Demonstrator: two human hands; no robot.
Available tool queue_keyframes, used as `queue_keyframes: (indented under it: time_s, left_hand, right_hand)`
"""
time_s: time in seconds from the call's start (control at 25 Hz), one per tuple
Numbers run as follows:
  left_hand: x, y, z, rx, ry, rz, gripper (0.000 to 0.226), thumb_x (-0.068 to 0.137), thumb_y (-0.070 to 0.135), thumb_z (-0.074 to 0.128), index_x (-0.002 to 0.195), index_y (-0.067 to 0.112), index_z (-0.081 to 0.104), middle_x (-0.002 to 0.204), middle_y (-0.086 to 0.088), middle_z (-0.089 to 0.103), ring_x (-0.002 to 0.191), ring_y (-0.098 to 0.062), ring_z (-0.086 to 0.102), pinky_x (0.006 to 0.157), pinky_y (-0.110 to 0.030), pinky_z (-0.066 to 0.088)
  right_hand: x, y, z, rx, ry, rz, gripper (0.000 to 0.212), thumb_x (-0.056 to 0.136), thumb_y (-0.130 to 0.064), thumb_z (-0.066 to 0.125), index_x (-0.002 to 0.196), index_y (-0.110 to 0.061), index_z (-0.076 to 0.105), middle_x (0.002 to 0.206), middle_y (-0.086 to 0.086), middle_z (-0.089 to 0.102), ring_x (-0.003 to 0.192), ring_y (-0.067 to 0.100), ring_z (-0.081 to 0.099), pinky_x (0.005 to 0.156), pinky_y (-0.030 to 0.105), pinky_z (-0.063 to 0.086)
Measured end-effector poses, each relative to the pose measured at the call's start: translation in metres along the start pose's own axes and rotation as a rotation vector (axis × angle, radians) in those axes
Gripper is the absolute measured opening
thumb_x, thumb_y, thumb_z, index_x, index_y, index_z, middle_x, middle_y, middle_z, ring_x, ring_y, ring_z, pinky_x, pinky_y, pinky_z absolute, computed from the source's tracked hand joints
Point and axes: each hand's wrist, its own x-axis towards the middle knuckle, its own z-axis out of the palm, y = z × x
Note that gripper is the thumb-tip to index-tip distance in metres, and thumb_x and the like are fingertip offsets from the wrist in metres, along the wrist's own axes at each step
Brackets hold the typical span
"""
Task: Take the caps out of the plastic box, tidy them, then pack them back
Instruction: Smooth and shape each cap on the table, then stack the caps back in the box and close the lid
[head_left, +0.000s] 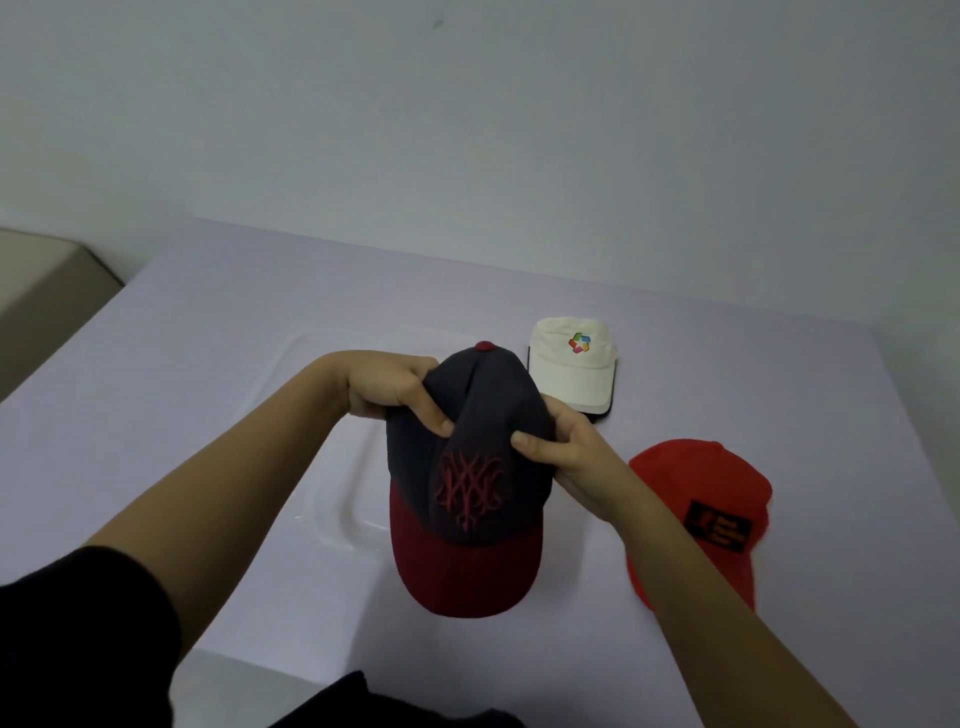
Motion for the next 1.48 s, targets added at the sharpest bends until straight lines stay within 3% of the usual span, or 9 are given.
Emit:
queue_keyframes:
  time_s: [0.2, 0.32, 0.56, 0.64, 0.8, 1.08, 1.2, 1.28, 1.48]
  left_hand:
    - [-0.016, -0.028, -0.054, 0.005, -0.055, -0.06, 0.057, 0.061, 0.023, 0.084, 0.11, 0.001, 0.066, 0.114, -0.019, 0.068, 0.105, -0.036, 0.065, 0.088, -0.042, 0.053]
    - [-0.012, -0.043, -0.087, -0.003, -0.089, -0.146, 0.061, 0.057, 0.028, 0.086, 0.11, 0.005, 0.067, 0.115, -0.017, 0.068, 0.105, -0.033, 0.066, 0.084, -0.038, 0.055]
    - [0.036, -0.066, -0.111, 0.058, -0.137, -0.312, 0.028, 0.082, 0.006, 0.064, 0.11, 0.011, 0.066, 0.118, -0.013, 0.068, 0.108, -0.031, 0.064, 0.095, -0.044, 0.051]
    - [0.056, -0.078, -0.102, 0.137, -0.22, -0.379, 0.029, 0.084, 0.006, 0.062, 0.112, 0.009, 0.064, 0.119, -0.014, 0.066, 0.109, -0.032, 0.063, 0.096, -0.044, 0.05]
    - [0.08, -0.099, -0.086, 0.188, -0.261, -0.464, 0.027, 0.083, 0.003, 0.057, 0.109, 0.007, 0.063, 0.121, -0.019, 0.063, 0.113, -0.036, 0.059, 0.097, -0.045, 0.048]
    - [0.076, -0.113, -0.086, 0.146, -0.059, -0.459, 0.046, 0.08, 0.002, 0.06, 0.125, 0.007, 0.054, 0.13, -0.012, 0.059, 0.119, -0.03, 0.055, 0.102, -0.038, 0.043]
    - [0.067, -0.11, -0.086, 0.155, 0.07, -0.438, 0.083, 0.076, 0.003, 0.067, 0.146, 0.013, 0.025, 0.15, -0.01, 0.037, 0.135, -0.03, 0.037, 0.112, -0.038, 0.031]
    - [0.058, -0.097, -0.086, 0.18, 0.13, -0.421, 0.098, 0.077, 0.003, 0.065, 0.151, 0.019, 0.002, 0.157, -0.008, 0.02, 0.143, -0.028, 0.021, 0.118, -0.04, 0.019]
    - [0.06, -0.038, -0.071, 0.28, 0.498, -0.112, 0.078, 0.082, 0.005, 0.057, 0.149, 0.016, 0.018, 0.155, -0.004, 0.026, 0.142, -0.021, 0.027, 0.114, -0.039, 0.027]
  right_hand:
    - [0.026, 0.032, 0.041, -0.007, 0.269, 0.009, 0.053, 0.083, -0.063, 0.043, 0.12, -0.027, 0.054, 0.129, -0.003, 0.057, 0.123, 0.014, 0.051, 0.102, 0.029, 0.039]
    - [0.027, 0.075, 0.071, -0.257, 0.632, 0.237, 0.035, 0.097, -0.041, 0.037, 0.124, -0.022, 0.047, 0.134, 0.004, 0.05, 0.119, 0.016, 0.048, 0.095, 0.026, 0.035]
    - [0.046, 0.109, 0.115, -0.391, 0.714, 0.331, 0.049, 0.098, -0.023, 0.038, 0.144, -0.012, 0.023, 0.125, -0.001, 0.049, 0.12, 0.022, 0.049, 0.1, 0.028, 0.036]
    - [0.054, 0.119, 0.12, -0.508, 0.825, 0.355, 0.047, 0.098, -0.015, 0.036, 0.143, -0.014, 0.025, 0.094, 0.003, 0.061, 0.091, 0.025, 0.061, 0.081, 0.036, 0.05]
    - [0.058, 0.126, 0.123, -0.622, 0.913, 0.375, 0.047, 0.094, -0.009, 0.042, 0.139, -0.015, 0.031, 0.062, -0.002, 0.049, 0.059, 0.017, 0.052, 0.053, 0.027, 0.04]
    - [0.056, 0.129, 0.123, -0.609, 0.944, 0.384, 0.042, 0.095, -0.011, 0.038, 0.137, -0.015, 0.034, 0.081, 0.007, 0.061, 0.073, 0.024, 0.059, 0.064, 0.034, 0.048]
    - [0.055, 0.126, 0.118, -0.475, 0.847, 0.382, 0.046, 0.098, -0.024, 0.036, 0.142, -0.018, 0.026, 0.122, 0.011, 0.059, 0.108, 0.029, 0.058, 0.093, 0.042, 0.048]
    - [0.051, 0.119, 0.113, -0.381, 0.749, 0.34, 0.055, 0.098, -0.035, 0.037, 0.146, -0.017, 0.019, 0.15, 0.007, 0.034, 0.135, 0.025, 0.036, 0.11, 0.038, 0.031]
    - [0.031, 0.089, 0.071, -0.38, 0.818, 0.144, 0.052, 0.099, -0.032, 0.035, 0.146, -0.016, 0.021, 0.153, 0.003, 0.027, 0.14, 0.017, 0.026, 0.112, 0.031, 0.023]
